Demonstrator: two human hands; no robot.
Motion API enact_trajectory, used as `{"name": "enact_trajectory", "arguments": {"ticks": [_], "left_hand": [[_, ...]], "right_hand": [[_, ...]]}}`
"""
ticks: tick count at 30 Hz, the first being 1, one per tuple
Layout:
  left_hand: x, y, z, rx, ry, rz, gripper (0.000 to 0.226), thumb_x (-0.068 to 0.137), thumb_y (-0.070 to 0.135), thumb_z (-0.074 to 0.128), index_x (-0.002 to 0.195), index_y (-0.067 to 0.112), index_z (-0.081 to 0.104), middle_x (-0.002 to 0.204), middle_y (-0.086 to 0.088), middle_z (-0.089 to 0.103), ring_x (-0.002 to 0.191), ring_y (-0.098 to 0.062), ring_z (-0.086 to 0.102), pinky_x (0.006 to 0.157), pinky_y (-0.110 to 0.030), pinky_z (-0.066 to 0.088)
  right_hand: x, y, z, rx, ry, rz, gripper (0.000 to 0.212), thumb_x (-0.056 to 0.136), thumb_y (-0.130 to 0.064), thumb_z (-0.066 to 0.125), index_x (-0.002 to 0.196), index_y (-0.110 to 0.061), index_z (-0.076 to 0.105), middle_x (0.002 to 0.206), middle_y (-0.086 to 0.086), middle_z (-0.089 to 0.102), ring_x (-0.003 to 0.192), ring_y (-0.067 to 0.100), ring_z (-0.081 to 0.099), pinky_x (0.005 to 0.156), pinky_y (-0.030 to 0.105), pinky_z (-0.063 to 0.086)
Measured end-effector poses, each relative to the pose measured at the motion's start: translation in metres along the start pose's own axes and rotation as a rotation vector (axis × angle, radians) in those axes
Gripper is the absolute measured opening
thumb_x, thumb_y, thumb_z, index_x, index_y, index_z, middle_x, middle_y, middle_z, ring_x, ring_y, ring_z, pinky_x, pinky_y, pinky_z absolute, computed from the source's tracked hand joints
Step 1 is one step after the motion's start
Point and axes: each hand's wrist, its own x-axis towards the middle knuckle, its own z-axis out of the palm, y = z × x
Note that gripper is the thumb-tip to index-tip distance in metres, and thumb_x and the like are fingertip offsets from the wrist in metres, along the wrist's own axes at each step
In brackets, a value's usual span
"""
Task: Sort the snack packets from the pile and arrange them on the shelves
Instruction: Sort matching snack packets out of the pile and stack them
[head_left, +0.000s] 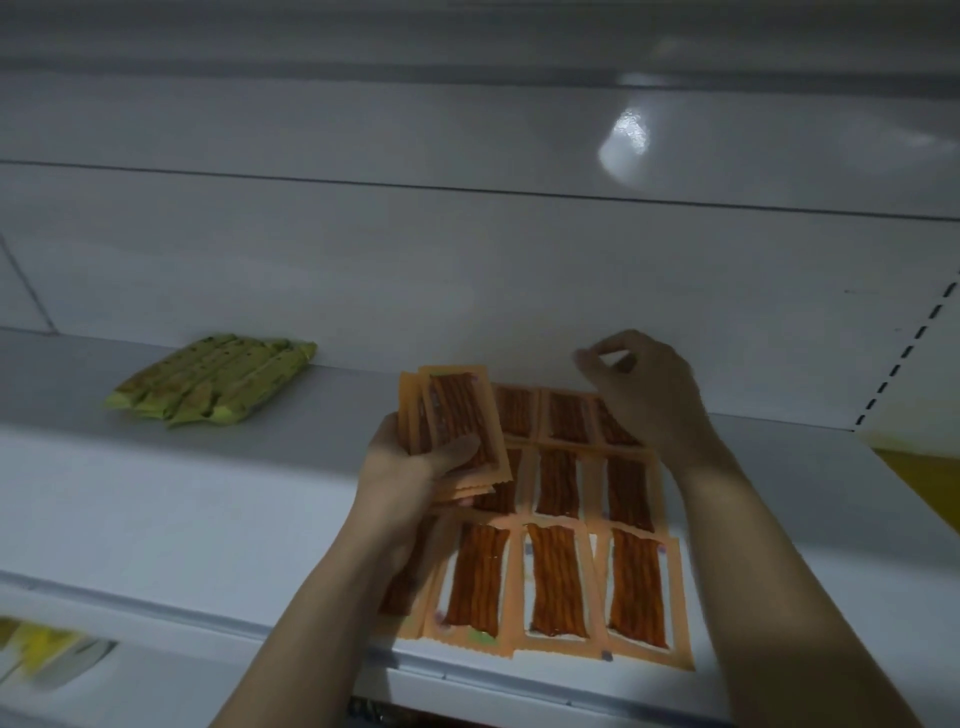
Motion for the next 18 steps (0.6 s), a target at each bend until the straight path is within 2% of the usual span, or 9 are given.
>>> {"name": "enact_trajectory", "arguments": {"ticks": [1,3,5,8,11,13,15,18], "left_hand": [[0.002,0.001,-0.003,-0.006,-0.017,0.005,0.043,0.077,0.005,0.079,0.115,0.005,0.062,0.101,-0.014,0.074,0.089,-0.032,0.073,0.082,-0.050,0.059],[0.008,0.004,-0.011,-0.024,-0.054,0.013,0.046,0.074,0.007,0.082,0.116,0.004,0.063,0.102,-0.015,0.074,0.089,-0.032,0.073,0.078,-0.046,0.060],[0.013,0.008,-0.021,-0.033,-0.103,0.028,0.052,0.070,0.013,0.086,0.116,0.005,0.064,0.103,-0.015,0.074,0.090,-0.032,0.073,0.075,-0.043,0.060],[0.023,0.018,-0.040,-0.055,-0.216,0.029,0.039,0.079,0.016,0.077,0.116,0.005,0.066,0.101,-0.015,0.074,0.085,-0.031,0.073,0.063,-0.033,0.057],[0.038,0.028,-0.061,-0.079,-0.355,-0.045,0.036,0.085,0.023,0.066,0.119,0.009,0.065,0.104,-0.014,0.074,0.086,-0.032,0.072,0.060,-0.030,0.056],[0.051,0.032,-0.075,-0.121,-0.389,-0.106,0.029,0.087,0.016,0.064,0.115,0.009,0.066,0.102,-0.013,0.075,0.084,-0.027,0.073,0.062,-0.031,0.058],[0.066,0.033,-0.087,-0.118,-0.385,-0.161,0.017,0.091,0.006,0.061,0.106,0.009,0.068,0.091,-0.011,0.075,0.074,-0.023,0.072,0.059,-0.032,0.059],[0.085,0.027,-0.101,-0.067,-0.336,-0.164,0.011,0.090,0.001,0.063,0.096,0.008,0.067,0.075,-0.009,0.072,0.060,-0.020,0.069,0.051,-0.030,0.057]], "right_hand": [[-0.013,-0.015,0.006,0.023,-0.120,-0.023,0.036,0.085,-0.054,0.065,0.109,-0.028,0.062,0.086,-0.007,0.065,0.082,0.010,0.062,0.069,0.025,0.044],[-0.034,-0.037,0.029,0.032,-0.324,-0.026,0.053,0.076,-0.064,0.067,0.116,-0.029,0.061,0.098,-0.007,0.067,0.090,0.011,0.064,0.079,0.031,0.051],[-0.046,-0.049,0.055,0.056,-0.371,-0.029,0.052,0.076,-0.058,0.073,0.115,-0.026,0.062,0.103,-0.007,0.069,0.094,0.013,0.066,0.081,0.034,0.054],[-0.050,-0.067,0.073,0.213,-0.279,0.011,0.033,0.080,-0.032,0.079,0.108,-0.022,0.064,0.096,-0.001,0.072,0.086,0.014,0.069,0.076,0.035,0.057],[-0.045,-0.081,0.079,0.299,-0.213,0.067,0.034,0.080,-0.016,0.080,0.111,-0.017,0.064,0.089,0.003,0.074,0.079,0.018,0.072,0.077,0.041,0.060],[-0.040,-0.081,0.079,0.332,-0.118,0.141,0.039,0.082,-0.016,0.079,0.116,-0.019,0.060,0.085,0.007,0.073,0.077,0.023,0.072,0.072,0.043,0.061],[-0.038,-0.077,0.083,0.352,-0.026,0.229,0.046,0.082,-0.017,0.079,0.121,-0.018,0.056,0.086,0.008,0.073,0.078,0.024,0.072,0.069,0.038,0.059],[-0.044,-0.072,0.100,0.102,-0.012,0.271,0.046,0.078,-0.020,0.081,0.114,-0.016,0.054,0.098,-0.001,0.066,0.089,0.019,0.065,0.070,0.029,0.050]]}}
